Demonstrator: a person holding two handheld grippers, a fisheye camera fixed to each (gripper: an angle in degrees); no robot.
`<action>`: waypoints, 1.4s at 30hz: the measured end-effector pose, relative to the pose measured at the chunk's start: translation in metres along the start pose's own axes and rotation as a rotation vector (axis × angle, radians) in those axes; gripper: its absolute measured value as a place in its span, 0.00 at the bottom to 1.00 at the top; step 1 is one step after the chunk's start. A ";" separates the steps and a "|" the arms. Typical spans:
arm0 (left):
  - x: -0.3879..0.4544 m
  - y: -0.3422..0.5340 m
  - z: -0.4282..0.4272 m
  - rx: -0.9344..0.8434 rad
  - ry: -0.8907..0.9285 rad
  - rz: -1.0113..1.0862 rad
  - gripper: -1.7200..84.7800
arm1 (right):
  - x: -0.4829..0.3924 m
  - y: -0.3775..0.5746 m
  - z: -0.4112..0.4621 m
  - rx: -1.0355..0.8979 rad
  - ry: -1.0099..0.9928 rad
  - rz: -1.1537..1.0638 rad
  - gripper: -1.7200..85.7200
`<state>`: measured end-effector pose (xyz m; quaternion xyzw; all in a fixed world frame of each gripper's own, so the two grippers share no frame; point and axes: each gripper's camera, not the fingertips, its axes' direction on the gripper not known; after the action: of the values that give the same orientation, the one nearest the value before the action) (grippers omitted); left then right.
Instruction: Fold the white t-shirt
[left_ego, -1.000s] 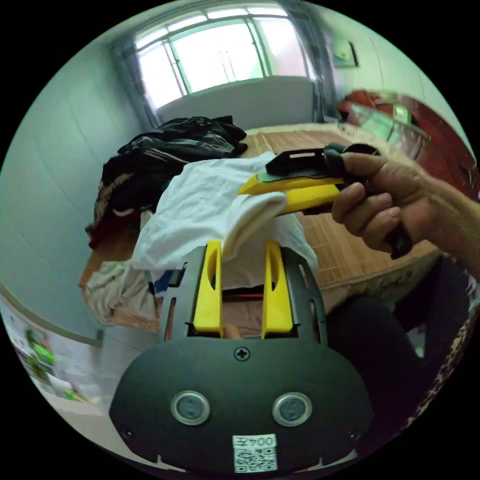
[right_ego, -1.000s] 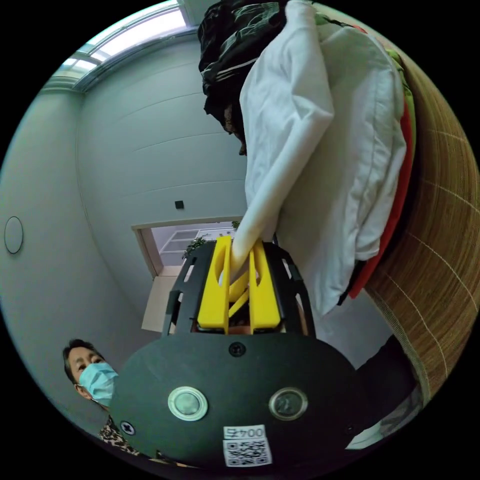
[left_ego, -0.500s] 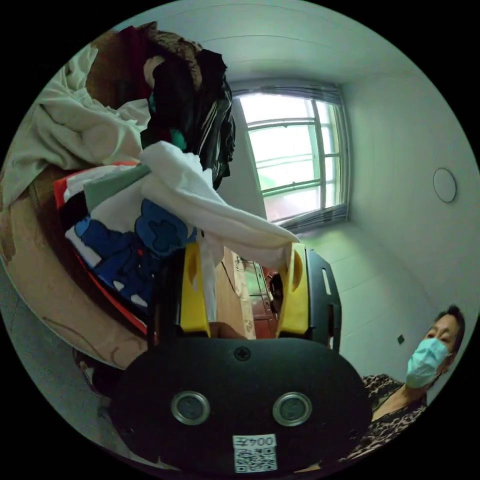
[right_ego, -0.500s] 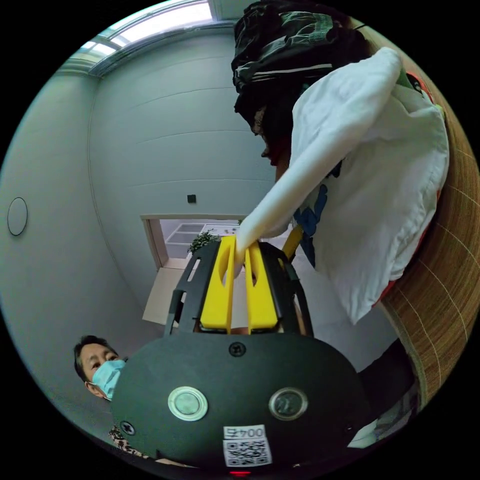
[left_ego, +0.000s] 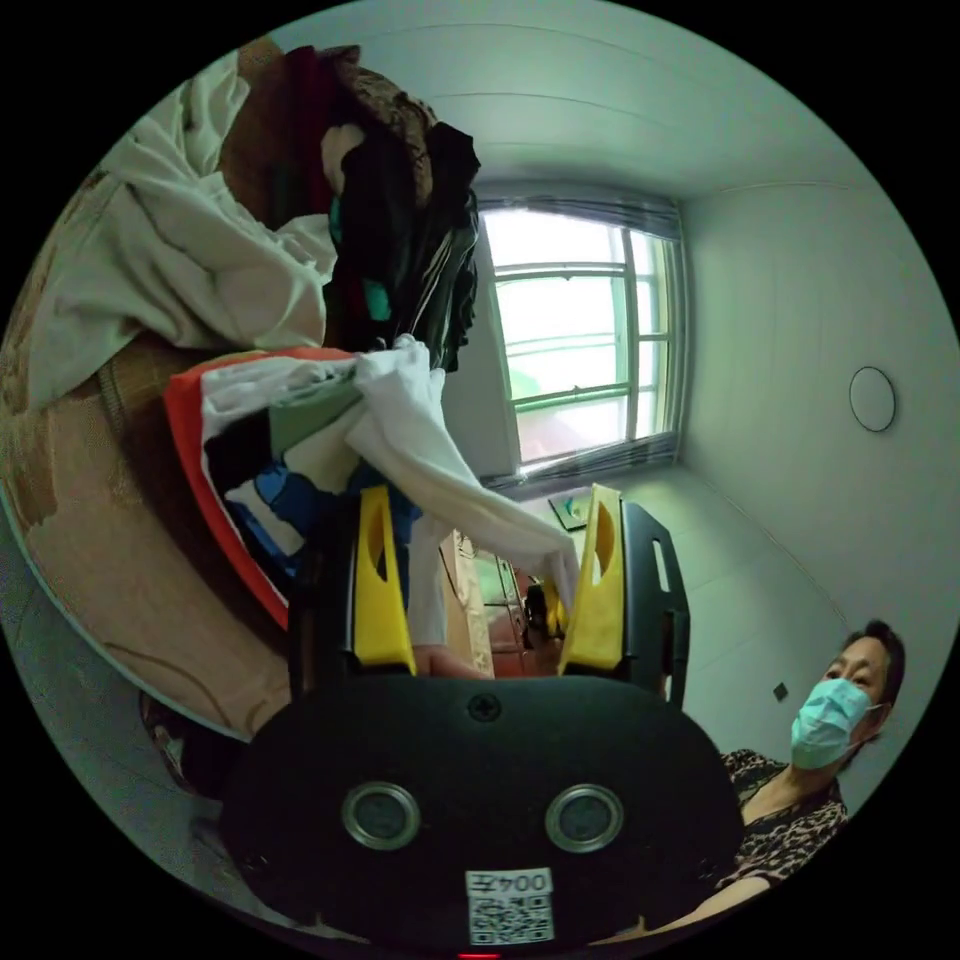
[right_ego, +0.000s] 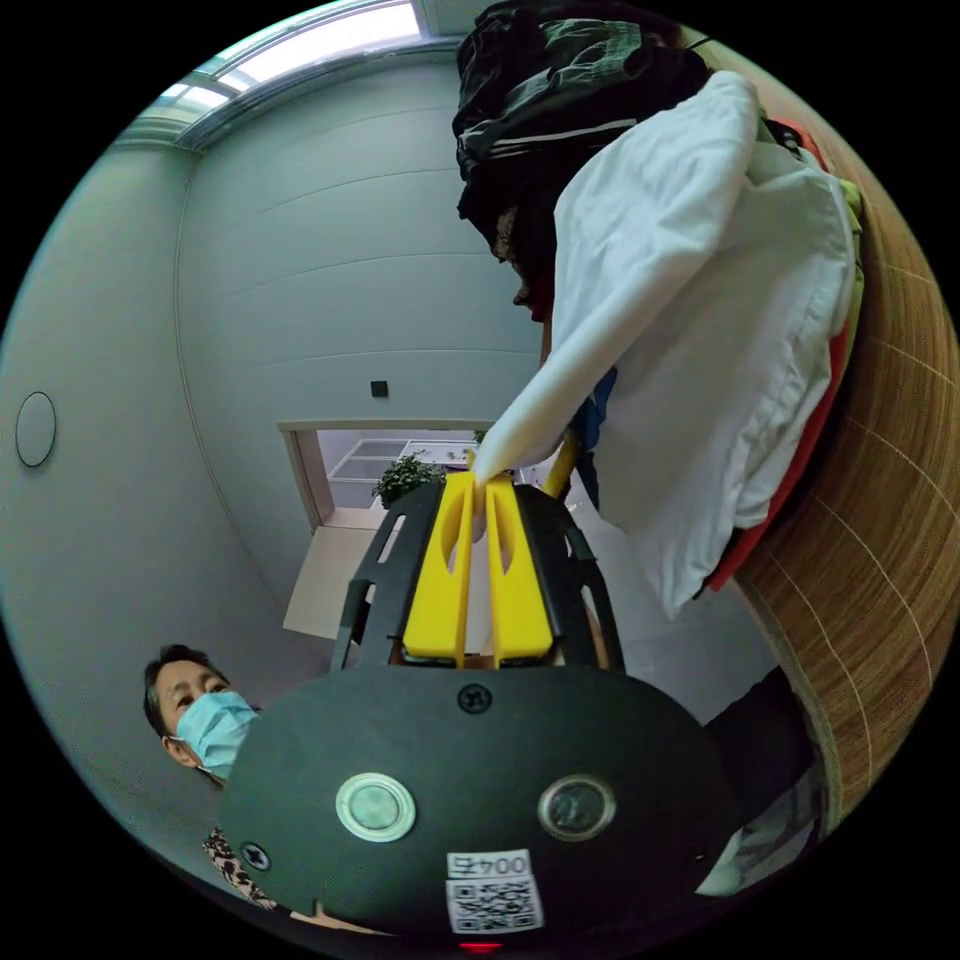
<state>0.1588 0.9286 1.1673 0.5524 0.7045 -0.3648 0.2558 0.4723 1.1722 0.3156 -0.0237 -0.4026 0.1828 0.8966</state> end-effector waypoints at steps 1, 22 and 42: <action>0.002 -0.003 0.002 -0.004 -0.005 0.007 0.28 | 0.003 0.004 0.000 0.000 -0.002 0.003 0.05; 0.107 0.093 0.031 0.229 -0.528 0.514 0.05 | -0.055 0.134 0.091 0.080 0.774 -0.646 0.08; 0.055 0.157 0.167 0.008 -0.734 0.565 0.02 | 0.017 0.124 0.154 -0.072 1.115 -0.628 0.01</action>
<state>0.2892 0.8478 0.9885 0.5580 0.3877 -0.4550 0.5756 0.3322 1.2772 0.4083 -0.0262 0.1306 -0.1420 0.9809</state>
